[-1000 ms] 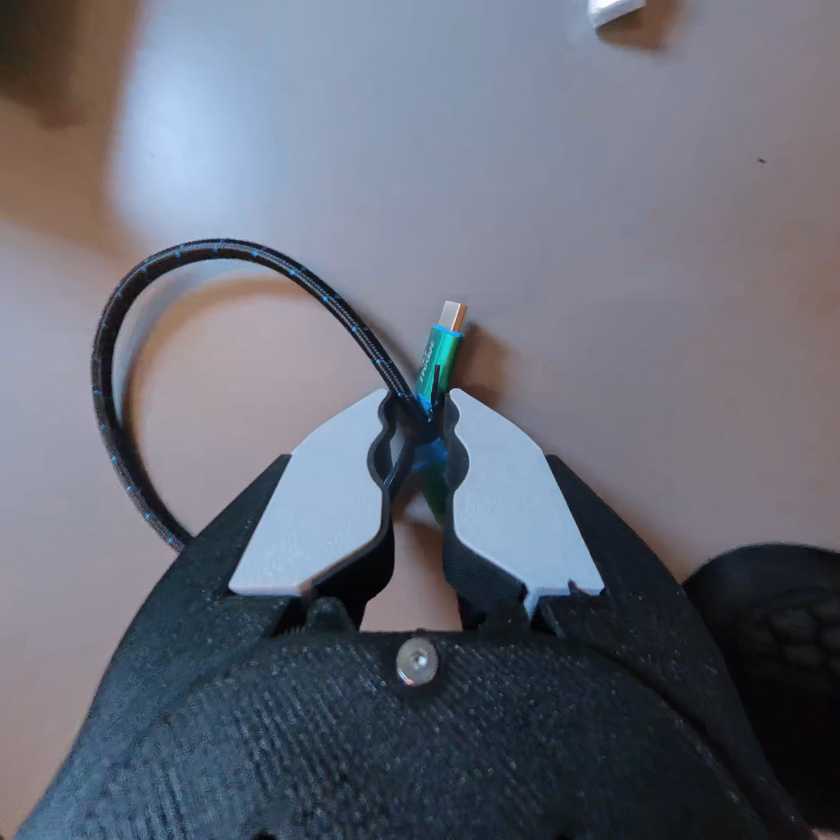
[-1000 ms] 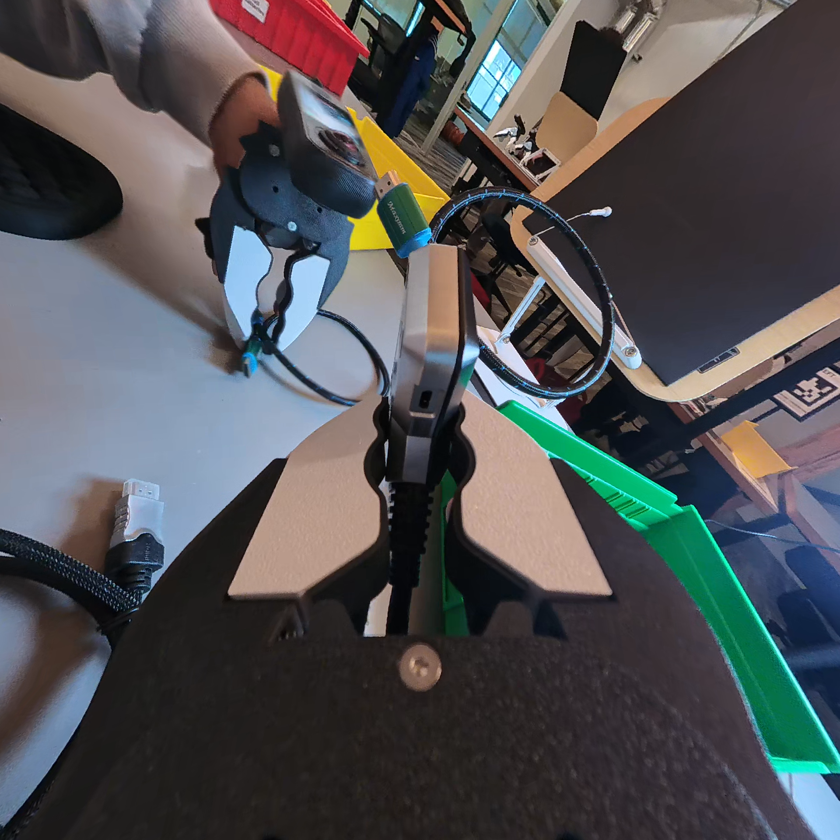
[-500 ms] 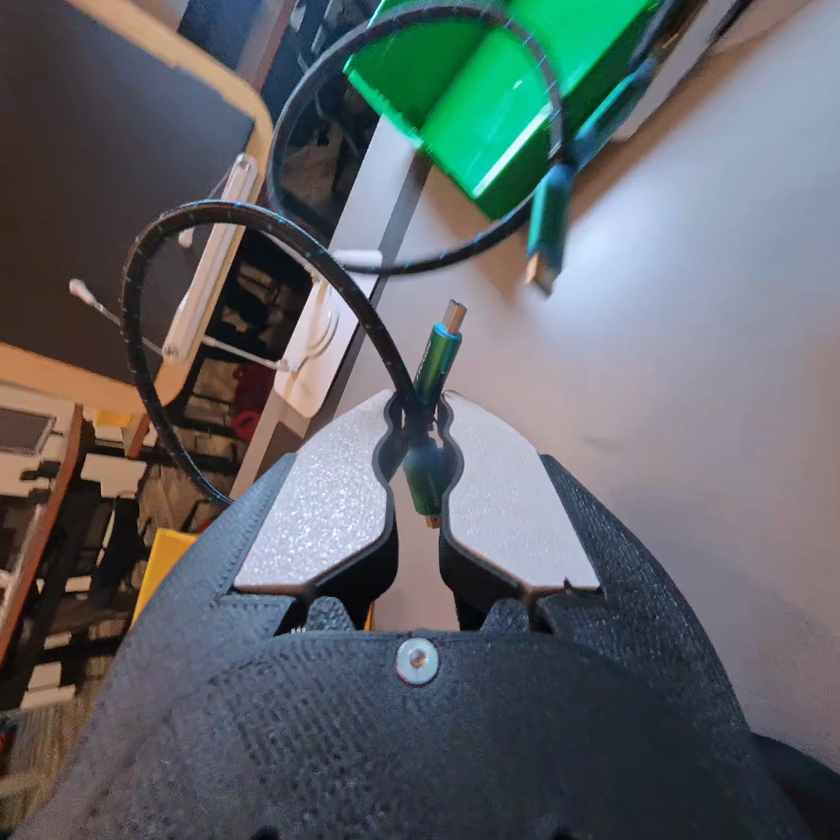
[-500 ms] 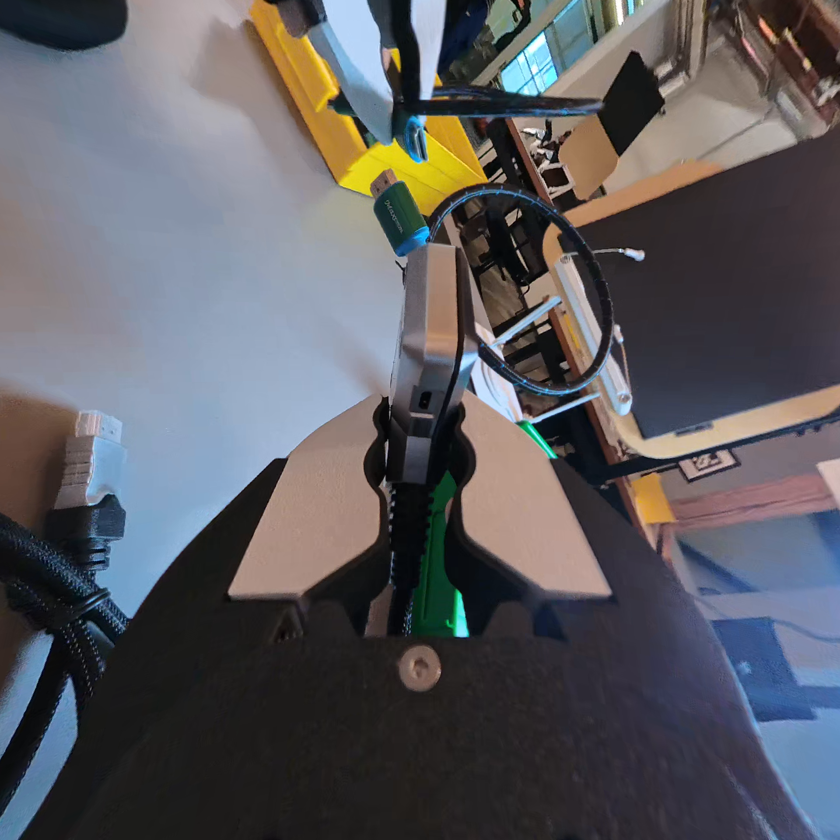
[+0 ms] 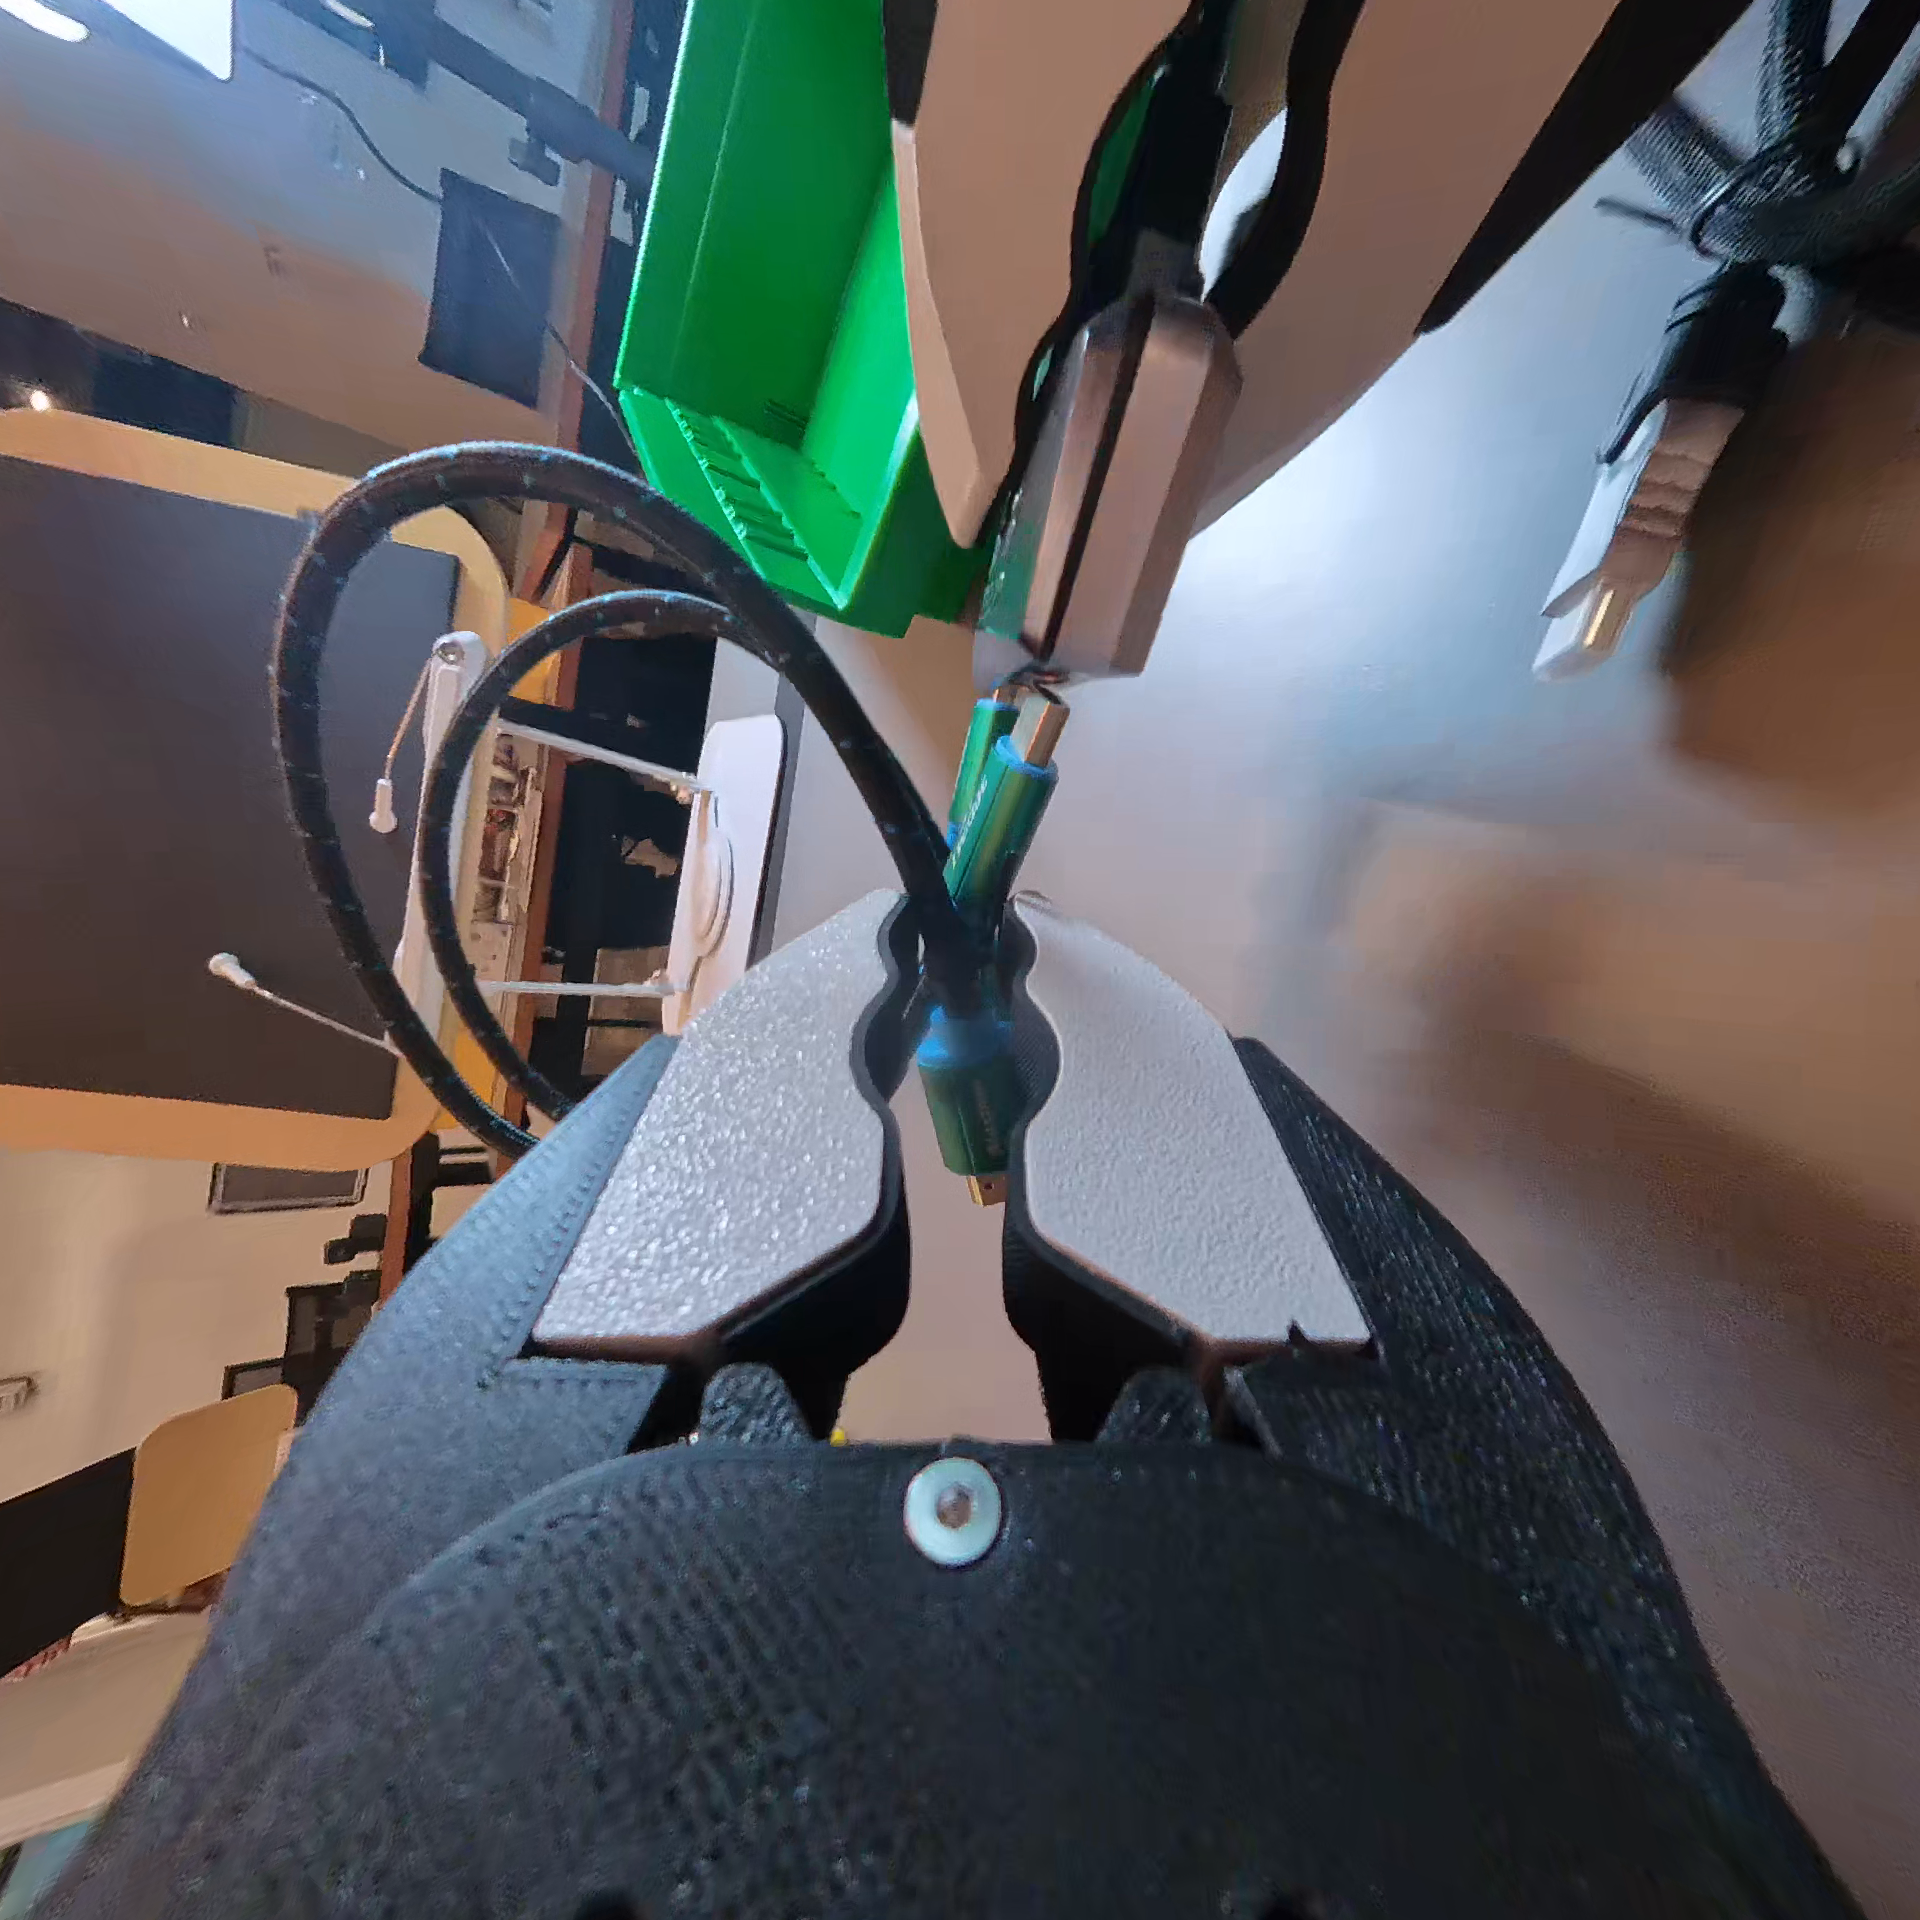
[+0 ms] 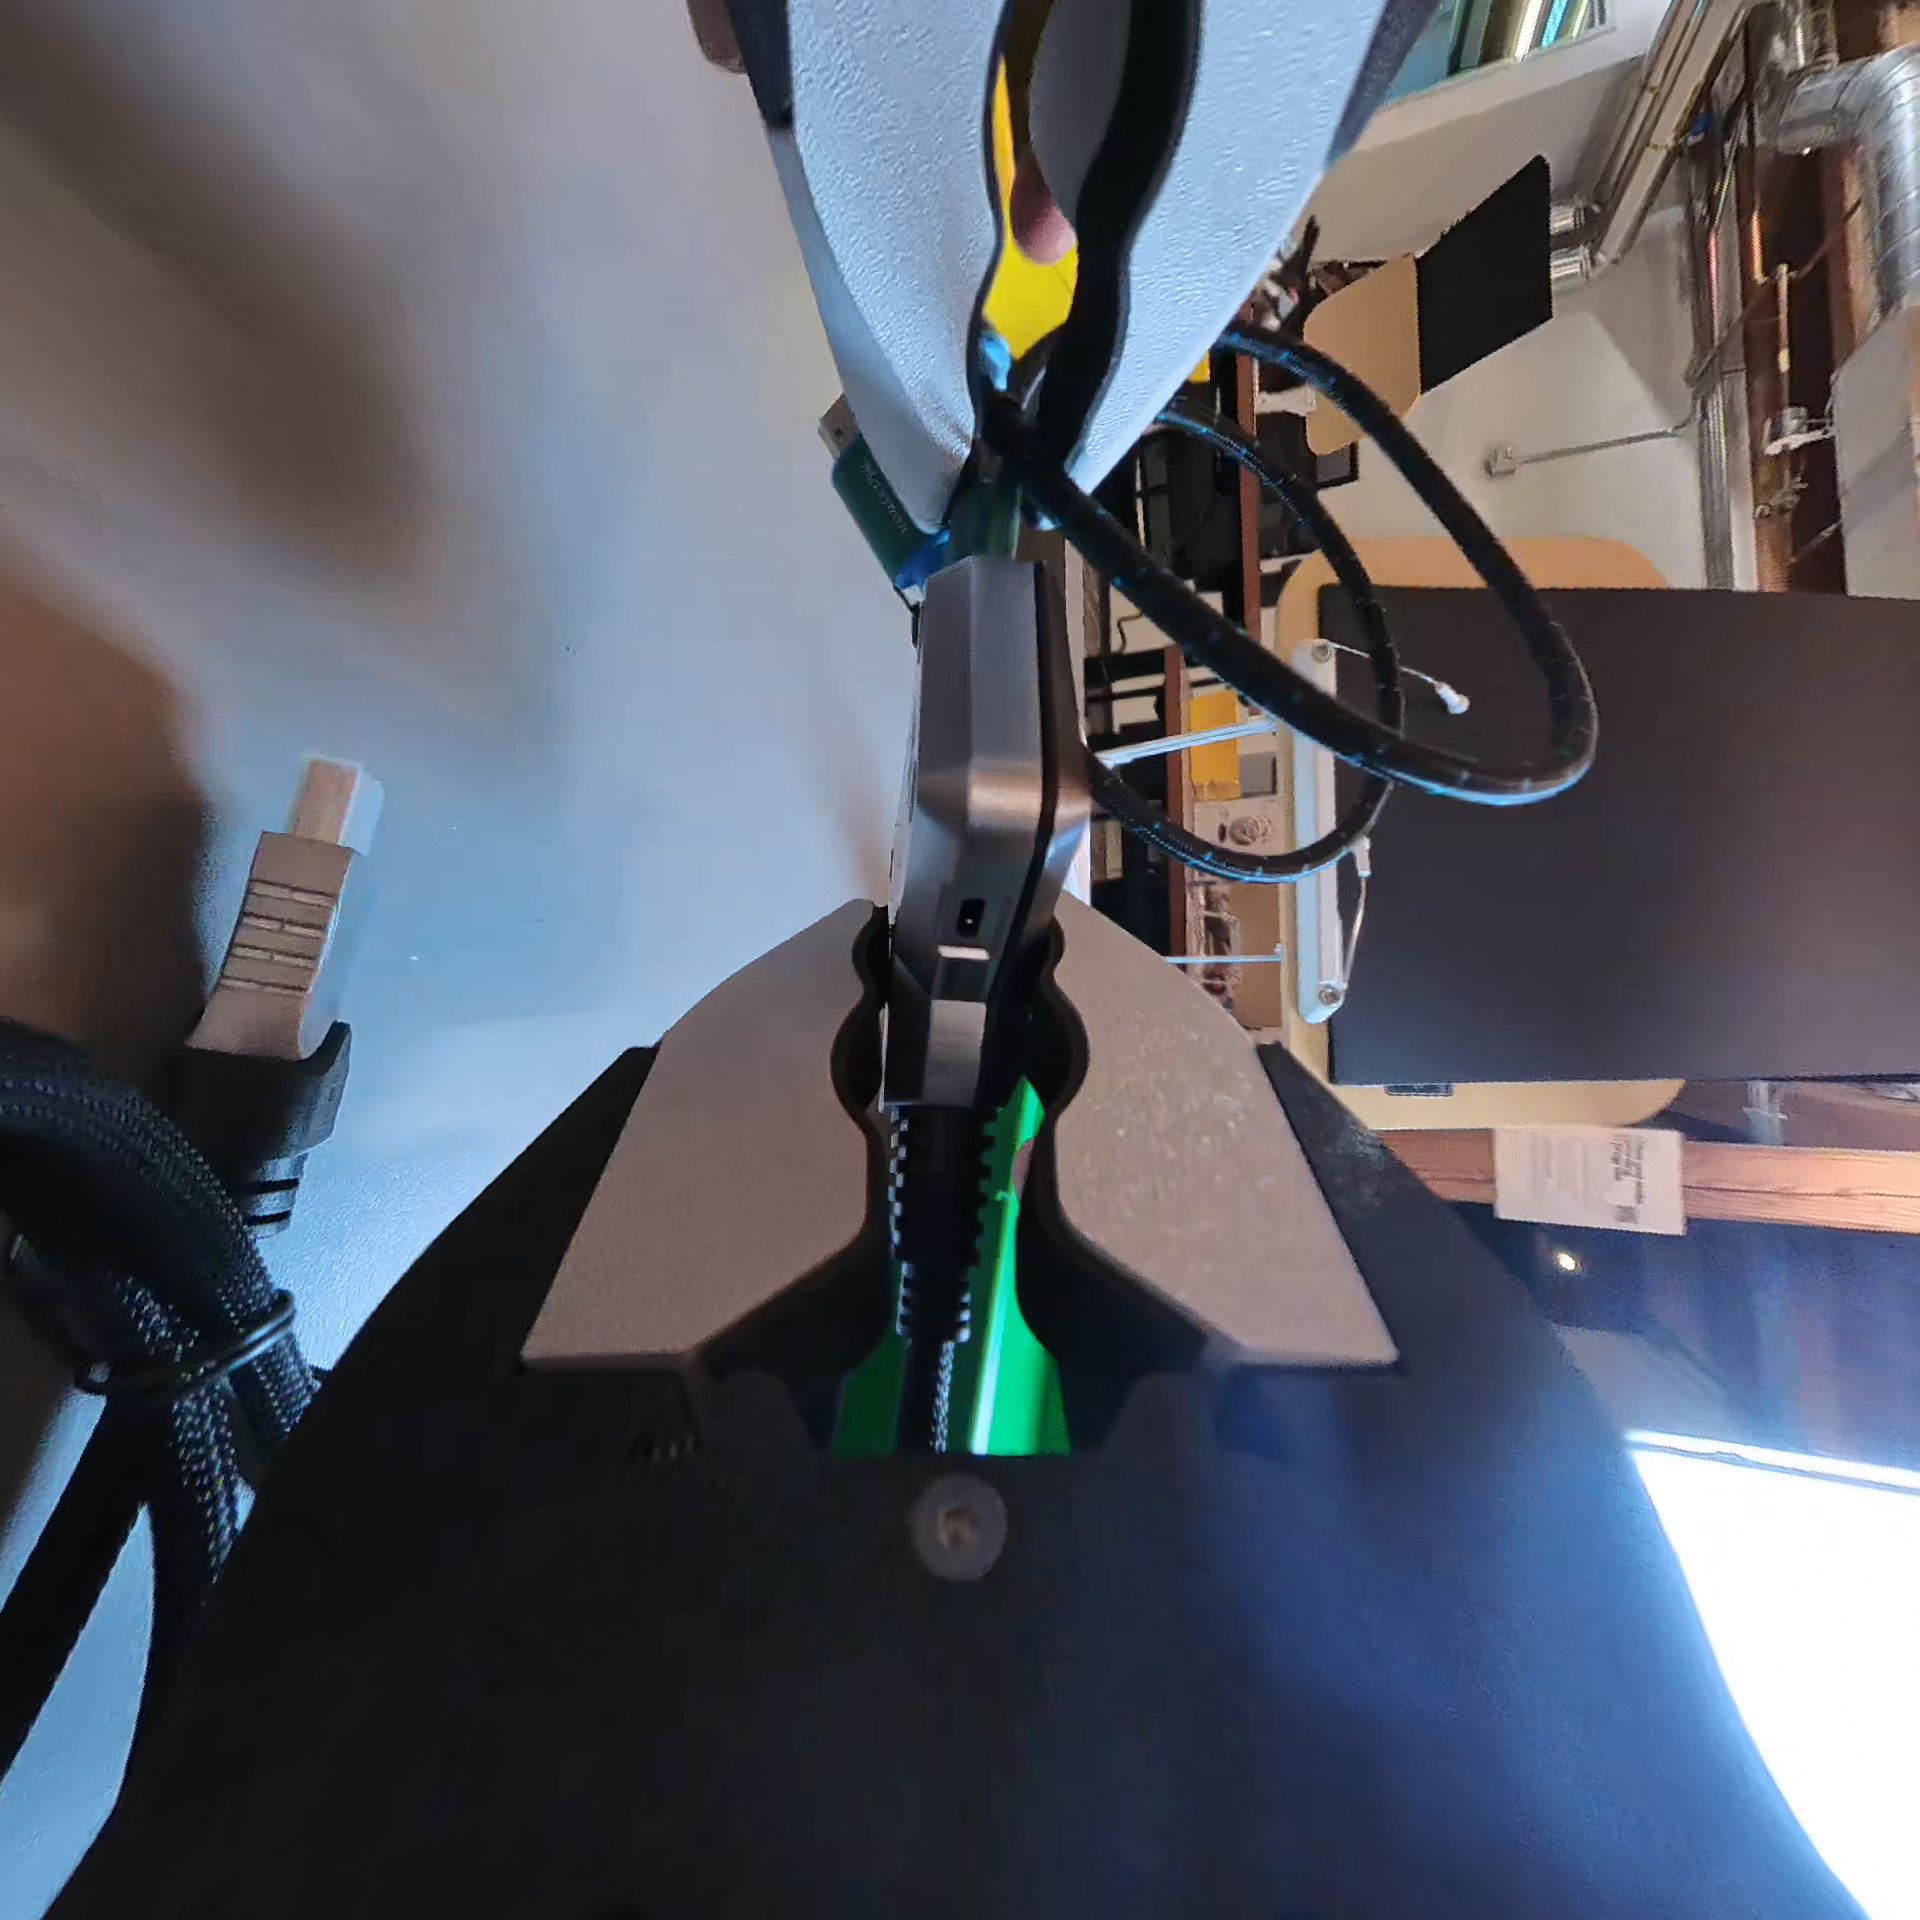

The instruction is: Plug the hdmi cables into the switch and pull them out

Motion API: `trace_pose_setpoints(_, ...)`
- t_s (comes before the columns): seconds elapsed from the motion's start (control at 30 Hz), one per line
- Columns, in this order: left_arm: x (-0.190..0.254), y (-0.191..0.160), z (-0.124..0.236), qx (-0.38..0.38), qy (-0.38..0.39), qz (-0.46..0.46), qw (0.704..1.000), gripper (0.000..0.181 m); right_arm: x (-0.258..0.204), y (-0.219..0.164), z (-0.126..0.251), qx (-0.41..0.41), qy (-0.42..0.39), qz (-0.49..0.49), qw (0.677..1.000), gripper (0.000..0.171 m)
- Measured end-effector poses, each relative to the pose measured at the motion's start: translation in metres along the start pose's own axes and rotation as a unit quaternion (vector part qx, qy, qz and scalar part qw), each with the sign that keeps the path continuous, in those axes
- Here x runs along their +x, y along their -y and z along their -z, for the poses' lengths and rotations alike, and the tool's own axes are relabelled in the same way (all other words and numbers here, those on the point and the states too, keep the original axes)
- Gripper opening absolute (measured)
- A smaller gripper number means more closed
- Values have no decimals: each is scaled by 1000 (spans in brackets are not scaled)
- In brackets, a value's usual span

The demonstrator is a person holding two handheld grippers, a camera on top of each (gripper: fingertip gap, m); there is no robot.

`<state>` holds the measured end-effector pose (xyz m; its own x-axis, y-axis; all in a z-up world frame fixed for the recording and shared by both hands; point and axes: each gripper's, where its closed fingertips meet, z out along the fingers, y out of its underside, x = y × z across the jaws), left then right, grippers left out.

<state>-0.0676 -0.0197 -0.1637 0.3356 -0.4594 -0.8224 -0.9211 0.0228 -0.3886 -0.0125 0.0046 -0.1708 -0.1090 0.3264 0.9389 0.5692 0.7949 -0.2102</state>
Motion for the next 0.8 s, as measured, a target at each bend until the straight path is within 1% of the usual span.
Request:
trace_pose_setpoints(0.23,-4,0,5,-13,22,18,1000,15,7,-1,-3,-28,-46,24,998,23)
trace_pose_setpoints(0.37,-4,0,7,-18,32,25,999,15,8,1,-3,-25,-63,34,997,23)
trace_pose_setpoints(0.53,-4,4,12,-12,57,1,998,15,10,2,0,-6,-85,46,995,23)
trace_pose_setpoints(0.8,-2,15,22,5,79,-8,997,14,9,1,-2,-9,-90,39,995,23)
